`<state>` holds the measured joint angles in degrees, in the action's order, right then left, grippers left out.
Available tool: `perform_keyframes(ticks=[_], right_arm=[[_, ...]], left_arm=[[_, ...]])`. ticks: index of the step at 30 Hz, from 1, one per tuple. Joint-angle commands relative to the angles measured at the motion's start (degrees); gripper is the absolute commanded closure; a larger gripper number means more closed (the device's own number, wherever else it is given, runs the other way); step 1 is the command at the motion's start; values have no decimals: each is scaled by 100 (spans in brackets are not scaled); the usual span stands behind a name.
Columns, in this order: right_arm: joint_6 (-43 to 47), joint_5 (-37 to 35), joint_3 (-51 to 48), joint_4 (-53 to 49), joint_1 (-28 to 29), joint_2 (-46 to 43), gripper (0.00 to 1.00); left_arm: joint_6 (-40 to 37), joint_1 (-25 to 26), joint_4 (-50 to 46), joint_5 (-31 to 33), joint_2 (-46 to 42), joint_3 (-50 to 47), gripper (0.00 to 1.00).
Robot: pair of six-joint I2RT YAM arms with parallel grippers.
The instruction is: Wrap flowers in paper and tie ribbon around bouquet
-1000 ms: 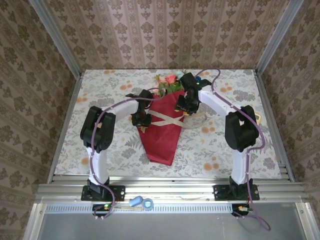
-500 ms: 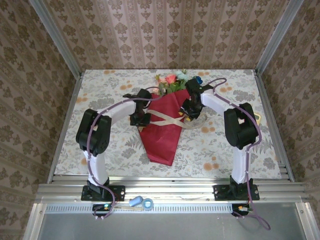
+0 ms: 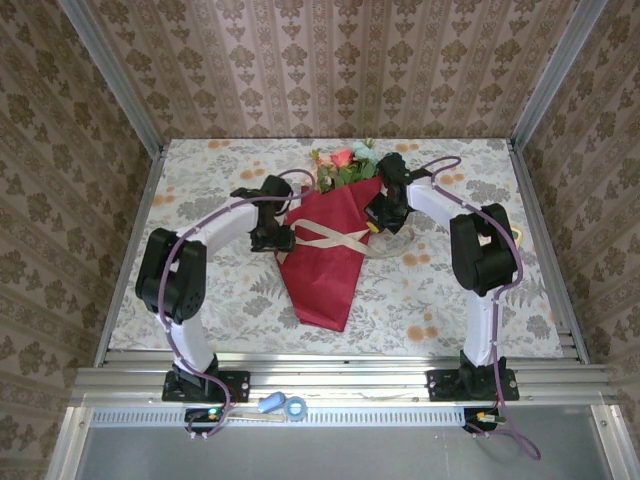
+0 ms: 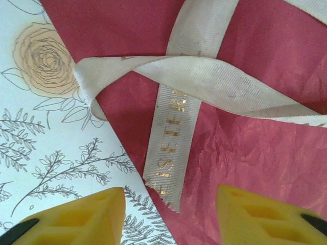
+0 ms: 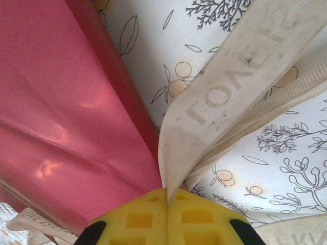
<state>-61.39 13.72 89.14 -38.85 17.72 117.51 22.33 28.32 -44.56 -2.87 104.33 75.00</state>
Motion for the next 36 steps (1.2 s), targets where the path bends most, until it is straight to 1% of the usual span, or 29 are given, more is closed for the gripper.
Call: perform_keyframes(ticks=[1,6,11,17,18,23,25,26,27,29,33,35,36], right_arm=[[-69,-63,-107,22,0,-18,100],[-40,-60,-107,4,-2,-33,100],[-49,-38,-160,55,-3,-45,100],[-48,-36,-149,78,-2,-56,100],[-33,-27,-146,74,-5,-53,100],[-31,-26,-149,88,4,-53,100],[-20,-18,-159,84,-3,-49,100],[-14,-18,-158,87,3,-49,100],[-12,-17,-155,87,7,-44,100],[-10,-17,-168,88,4,-50,100],[-6,4,-152,94,1,-42,100],[-8,8,-152,96,2,-34,100],[-5,8,-150,90,-2,-32,100]], left_arm=[[-322,29,-29,-97,324,82,47],[-432,34,-2,77,650,240,44],[-491,42,57,207,889,381,51],[-501,42,88,250,945,350,72],[-515,42,85,261,936,341,74],[-544,42,13,352,852,331,74],[-554,42,-9,403,791,313,72],[-555,43,-41,459,767,313,67],[-561,42,-60,487,747,313,65],[-589,42,-71,504,745,305,65],[-611,52,-80,435,822,357,68],[-603,54,-63,402,847,365,72],[-607,60,-58,378,864,365,76]])
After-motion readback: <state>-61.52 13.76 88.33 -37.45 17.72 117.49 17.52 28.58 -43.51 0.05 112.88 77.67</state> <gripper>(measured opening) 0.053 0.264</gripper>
